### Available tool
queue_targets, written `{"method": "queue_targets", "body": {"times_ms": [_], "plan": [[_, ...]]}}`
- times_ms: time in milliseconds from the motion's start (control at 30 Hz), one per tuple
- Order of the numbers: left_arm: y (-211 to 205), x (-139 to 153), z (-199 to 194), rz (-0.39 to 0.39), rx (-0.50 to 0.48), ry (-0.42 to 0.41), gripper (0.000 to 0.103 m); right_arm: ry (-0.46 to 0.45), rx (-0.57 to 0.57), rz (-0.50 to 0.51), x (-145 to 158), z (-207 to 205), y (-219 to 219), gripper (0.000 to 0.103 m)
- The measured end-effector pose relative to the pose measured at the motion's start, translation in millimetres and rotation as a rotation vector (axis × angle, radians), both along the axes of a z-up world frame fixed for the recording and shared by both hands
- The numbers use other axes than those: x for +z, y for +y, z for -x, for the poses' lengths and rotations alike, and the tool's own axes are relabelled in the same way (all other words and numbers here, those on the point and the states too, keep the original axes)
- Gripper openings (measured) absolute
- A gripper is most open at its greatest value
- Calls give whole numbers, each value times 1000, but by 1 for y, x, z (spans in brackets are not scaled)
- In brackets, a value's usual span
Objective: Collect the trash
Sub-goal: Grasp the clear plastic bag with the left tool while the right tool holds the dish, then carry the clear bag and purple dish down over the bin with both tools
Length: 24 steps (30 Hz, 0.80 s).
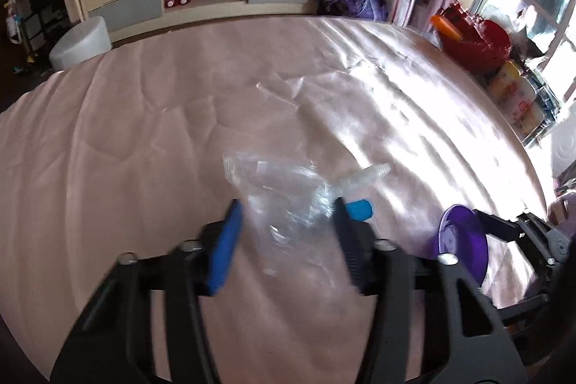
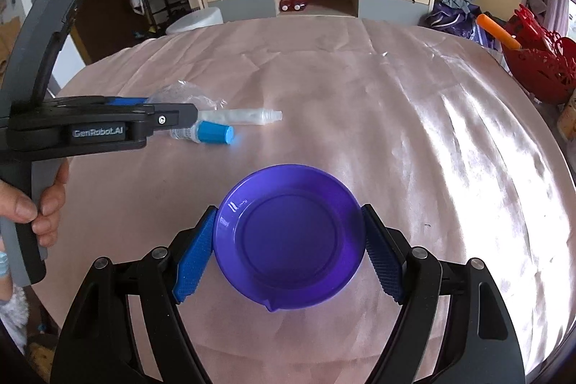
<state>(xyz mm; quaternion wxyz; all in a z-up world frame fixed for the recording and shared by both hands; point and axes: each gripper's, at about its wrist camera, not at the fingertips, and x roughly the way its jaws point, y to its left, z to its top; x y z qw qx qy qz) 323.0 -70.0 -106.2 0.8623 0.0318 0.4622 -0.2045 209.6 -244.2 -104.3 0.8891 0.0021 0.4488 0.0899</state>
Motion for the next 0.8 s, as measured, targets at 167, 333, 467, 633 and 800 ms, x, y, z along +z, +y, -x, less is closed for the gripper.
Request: {"method": "queue_targets", "body": {"times_ms": [167, 333, 467, 633, 800], "plan": [[4, 14, 11, -17, 5, -53, 36, -3, 5, -10, 2, 3, 1, 79], [14, 36, 33, -17, 26, -103, 36, -42, 22, -16, 17, 20, 5, 79], [23, 55, 62, -39, 47, -142, 36, -78, 36, -19, 33, 39, 9, 79], [34, 74, 106, -46, 80, -157, 36, -123, 51, -29, 54, 75, 10, 79], [40, 88, 167, -42, 79, -173, 36, -163, 53, -37, 70, 116, 4, 79]]}}
